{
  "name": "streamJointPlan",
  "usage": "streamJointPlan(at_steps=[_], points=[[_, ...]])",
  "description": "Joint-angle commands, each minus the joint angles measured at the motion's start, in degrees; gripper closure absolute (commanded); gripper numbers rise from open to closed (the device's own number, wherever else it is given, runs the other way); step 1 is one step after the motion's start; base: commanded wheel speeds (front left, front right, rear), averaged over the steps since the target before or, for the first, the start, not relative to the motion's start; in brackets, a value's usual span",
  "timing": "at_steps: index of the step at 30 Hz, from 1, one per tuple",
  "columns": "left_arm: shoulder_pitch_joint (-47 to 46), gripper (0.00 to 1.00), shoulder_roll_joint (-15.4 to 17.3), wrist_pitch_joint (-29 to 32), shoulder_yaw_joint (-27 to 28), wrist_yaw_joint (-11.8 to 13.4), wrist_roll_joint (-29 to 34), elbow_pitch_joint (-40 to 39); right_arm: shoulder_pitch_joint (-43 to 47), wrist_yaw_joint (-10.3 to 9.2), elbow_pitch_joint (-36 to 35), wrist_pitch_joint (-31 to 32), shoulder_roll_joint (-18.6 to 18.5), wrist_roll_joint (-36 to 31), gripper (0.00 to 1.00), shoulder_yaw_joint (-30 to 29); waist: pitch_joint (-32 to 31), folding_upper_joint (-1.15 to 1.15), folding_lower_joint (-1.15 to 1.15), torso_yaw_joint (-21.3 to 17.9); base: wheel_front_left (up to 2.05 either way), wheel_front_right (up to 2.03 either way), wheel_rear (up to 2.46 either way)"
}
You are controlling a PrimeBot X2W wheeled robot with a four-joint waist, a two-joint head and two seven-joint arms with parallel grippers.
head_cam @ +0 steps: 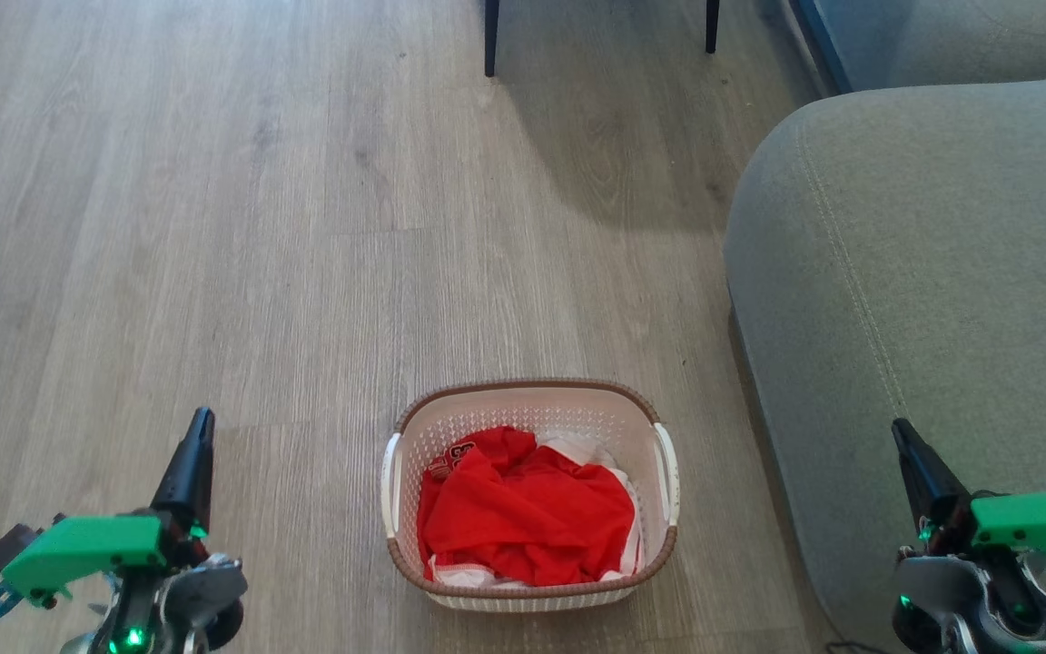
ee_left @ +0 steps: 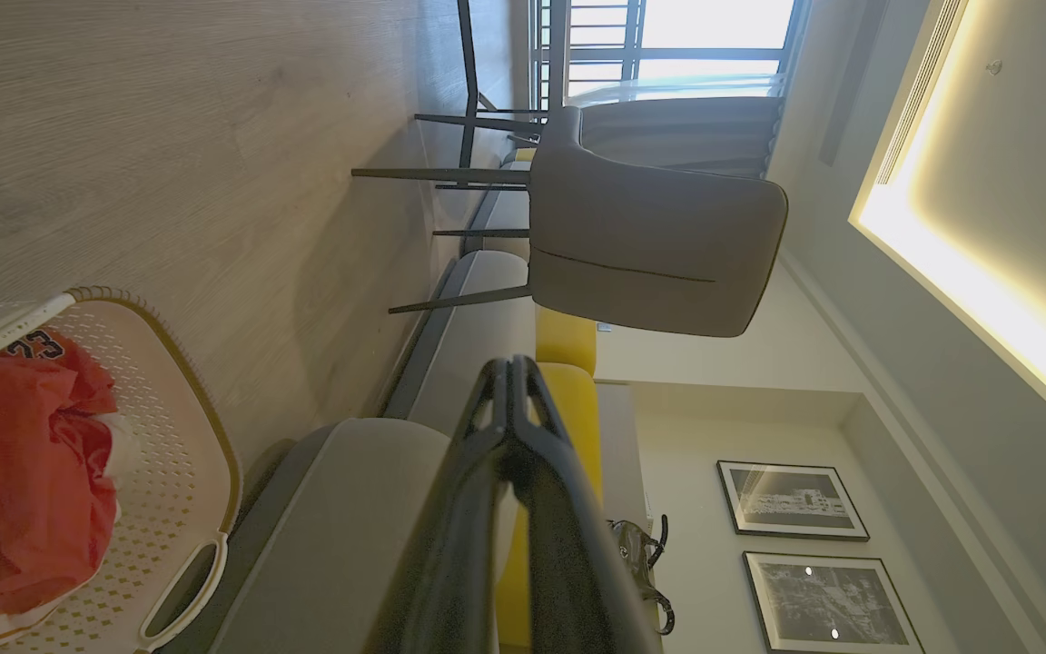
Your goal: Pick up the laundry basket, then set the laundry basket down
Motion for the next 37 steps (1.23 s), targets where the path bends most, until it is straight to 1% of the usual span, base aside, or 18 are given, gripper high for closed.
streamJointPlan(at_steps=[1,37], points=[[-3.36,1.0,0.19,0.43,1.87,-0.38,0.5,-1.68,-2.92,-0.09,-1.79,0.45,-0.15,-0.5,1.0,1.03,0.0,0.0,0.0,0.0,0.0,0.0,0.0],[-3.39,1.0,0.0,0.65,2.14,-0.38,0.73,-1.67,-2.95,-0.09,-1.77,0.69,0.07,-0.76,1.0,0.73,0.0,0.0,0.0,0.0,0.0,0.0,0.0]])
